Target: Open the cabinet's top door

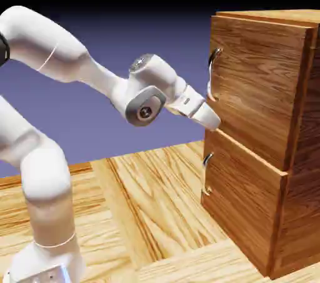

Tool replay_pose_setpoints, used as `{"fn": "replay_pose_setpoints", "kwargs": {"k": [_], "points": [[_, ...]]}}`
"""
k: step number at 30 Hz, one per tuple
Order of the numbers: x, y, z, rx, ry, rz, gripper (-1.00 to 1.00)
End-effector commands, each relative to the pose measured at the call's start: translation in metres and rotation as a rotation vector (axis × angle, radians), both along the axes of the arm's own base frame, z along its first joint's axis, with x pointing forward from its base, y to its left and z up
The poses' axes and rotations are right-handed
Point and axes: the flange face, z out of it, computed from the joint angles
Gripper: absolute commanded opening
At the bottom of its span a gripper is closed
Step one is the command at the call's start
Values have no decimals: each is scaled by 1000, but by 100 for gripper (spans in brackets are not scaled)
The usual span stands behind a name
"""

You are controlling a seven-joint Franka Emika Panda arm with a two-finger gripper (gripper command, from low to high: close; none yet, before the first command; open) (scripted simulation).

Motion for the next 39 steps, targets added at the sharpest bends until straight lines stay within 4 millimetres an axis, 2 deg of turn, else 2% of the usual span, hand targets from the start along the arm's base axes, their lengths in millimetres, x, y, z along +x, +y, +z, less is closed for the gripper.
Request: {"fn": "replay_pose_setpoints", "kwargs": {"k": [1, 7, 13, 17, 21, 25, 30, 34, 39], "points": [[3, -2, -16, 27, 47, -10, 0], [3, -12, -115, 143, 326, -86, 0], [-20, -27, -202, 181, 568, -197, 0], [-43, -43, -245, 168, 690, -290, 0], [-65, -65, -274, 131, 767, -394, 0], [-84, -90, -286, 76, 792, -500, 0], [-96, -122, -279, -6, 745, -620, 0], [-95, -142, -258, -72, 644, -692, 0], [-82, -155, -214, -142, 448, -735, 0]]}}
